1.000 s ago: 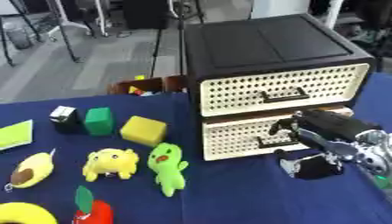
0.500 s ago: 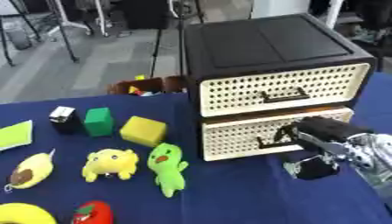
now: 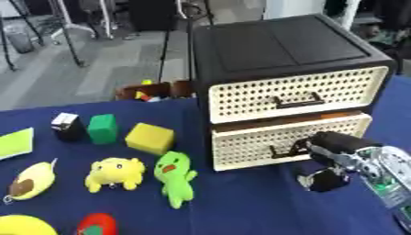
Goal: Pick up objects from table and place into drawer.
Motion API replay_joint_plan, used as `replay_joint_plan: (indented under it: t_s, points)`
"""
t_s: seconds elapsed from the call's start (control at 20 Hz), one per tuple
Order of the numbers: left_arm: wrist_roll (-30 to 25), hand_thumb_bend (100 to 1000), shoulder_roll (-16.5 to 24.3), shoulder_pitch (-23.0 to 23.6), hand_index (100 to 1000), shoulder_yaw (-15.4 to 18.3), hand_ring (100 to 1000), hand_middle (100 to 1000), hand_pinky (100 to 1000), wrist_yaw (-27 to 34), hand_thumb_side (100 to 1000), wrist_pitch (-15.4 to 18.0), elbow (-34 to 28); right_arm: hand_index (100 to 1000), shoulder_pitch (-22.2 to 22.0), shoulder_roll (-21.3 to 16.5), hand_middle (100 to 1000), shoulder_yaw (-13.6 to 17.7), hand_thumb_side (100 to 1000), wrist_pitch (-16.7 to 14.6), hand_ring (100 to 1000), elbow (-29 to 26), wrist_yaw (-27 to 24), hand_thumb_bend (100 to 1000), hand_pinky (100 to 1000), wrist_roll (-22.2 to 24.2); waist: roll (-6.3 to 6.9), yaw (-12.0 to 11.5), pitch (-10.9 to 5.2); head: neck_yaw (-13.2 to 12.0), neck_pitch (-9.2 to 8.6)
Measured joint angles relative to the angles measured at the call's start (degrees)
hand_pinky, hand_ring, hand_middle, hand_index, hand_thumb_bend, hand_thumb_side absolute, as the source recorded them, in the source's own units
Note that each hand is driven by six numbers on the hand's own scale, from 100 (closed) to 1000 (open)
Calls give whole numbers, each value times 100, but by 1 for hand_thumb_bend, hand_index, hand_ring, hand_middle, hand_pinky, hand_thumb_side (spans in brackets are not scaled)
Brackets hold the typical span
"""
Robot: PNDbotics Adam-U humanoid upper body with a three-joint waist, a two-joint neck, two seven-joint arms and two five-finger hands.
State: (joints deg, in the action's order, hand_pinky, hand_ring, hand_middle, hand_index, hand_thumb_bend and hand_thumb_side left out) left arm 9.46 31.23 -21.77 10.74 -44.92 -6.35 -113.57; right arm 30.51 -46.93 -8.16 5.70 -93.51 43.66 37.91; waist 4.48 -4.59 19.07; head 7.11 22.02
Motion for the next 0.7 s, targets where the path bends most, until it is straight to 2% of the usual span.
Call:
replay_joint_plan:
  t_s: [0.2,0.5,0.55,0.6,0.7]
  points:
    - [-2,100,0,-1,939,-1,740,789,640,0,946,2,0,735,-1,0,133,-16,315,-38,186,0,-38,100,100,46,-6,0,0,-3,0]
    - [-5,100,0,-3,939,-7,740,789,640,2,944,5,0,716,-100,-10,135,-20,319,-63,190,-70,-59,100,100,81,-25,-2,0,-31,0]
    - [-5,100,0,-3,939,-11,740,789,640,2,944,5,0,717,-146,-23,134,-9,265,-63,191,-113,-60,100,100,86,-25,-2,0,-34,0]
    - [-5,100,0,-3,939,-14,740,789,640,2,944,5,0,717,-210,-30,134,9,320,-62,193,-162,-61,100,100,89,-27,1,0,-39,0]
    - [-5,100,0,-3,939,-17,740,788,640,2,944,5,0,717,-348,-67,135,45,321,-57,194,-285,-62,100,100,94,-30,14,-1,-45,0]
